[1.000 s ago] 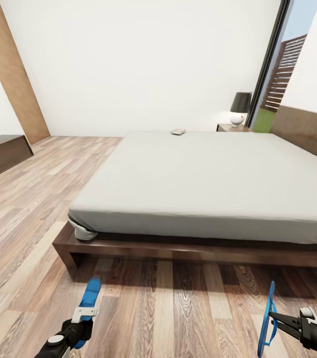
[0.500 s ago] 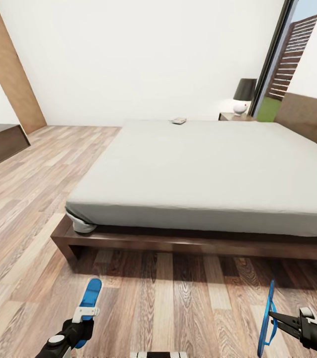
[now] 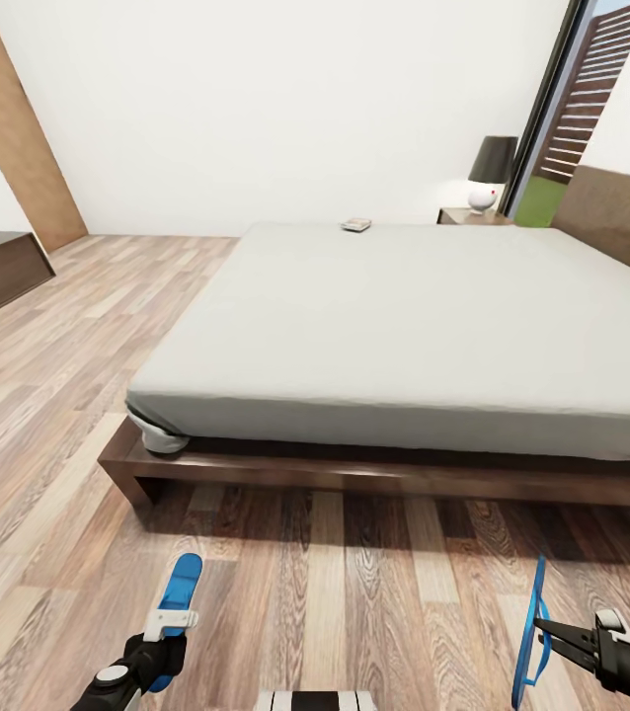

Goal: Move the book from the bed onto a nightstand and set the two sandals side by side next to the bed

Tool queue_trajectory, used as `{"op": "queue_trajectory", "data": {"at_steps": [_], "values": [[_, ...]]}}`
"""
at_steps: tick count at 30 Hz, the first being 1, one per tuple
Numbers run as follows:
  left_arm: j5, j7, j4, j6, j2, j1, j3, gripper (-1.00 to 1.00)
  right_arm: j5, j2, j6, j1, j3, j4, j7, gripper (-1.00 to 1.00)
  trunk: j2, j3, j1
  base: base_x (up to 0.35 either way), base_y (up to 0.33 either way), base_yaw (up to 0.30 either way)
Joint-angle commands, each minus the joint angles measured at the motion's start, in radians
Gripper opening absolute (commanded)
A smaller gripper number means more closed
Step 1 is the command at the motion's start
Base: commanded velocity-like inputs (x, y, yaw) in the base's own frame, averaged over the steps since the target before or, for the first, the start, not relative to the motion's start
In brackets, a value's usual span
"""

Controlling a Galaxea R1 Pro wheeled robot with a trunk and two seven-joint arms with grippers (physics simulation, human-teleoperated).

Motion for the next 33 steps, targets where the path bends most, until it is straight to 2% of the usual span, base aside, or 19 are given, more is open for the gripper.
{"op": "queue_trajectory", "data": {"at_steps": [1, 15, 33], "values": [[0.004, 0.000, -0.002, 0.006, 0.001, 0.000, -0.004, -1.00, -0.002, 0.000, 0.011, 0.000, -0.001, 0.000, 0.003, -1.00, 0.000, -0.001, 0.000, 0.000, 0.000, 0.000], [0.004, 0.000, -0.004, 0.006, 0.001, 0.000, -0.003, -1.00, -0.002, 0.000, 0.010, 0.000, 0.000, -0.001, 0.003, -1.00, 0.000, -0.001, 0.000, 0.000, 0.000, 0.000], [0.004, 0.001, -0.003, 0.007, 0.000, 0.000, -0.004, -1.00, -0.002, 0.000, 0.010, 0.000, 0.000, -0.001, 0.003, -1.00, -0.005, -0.070, 0.008, 0.000, 0.000, 0.000]]}}
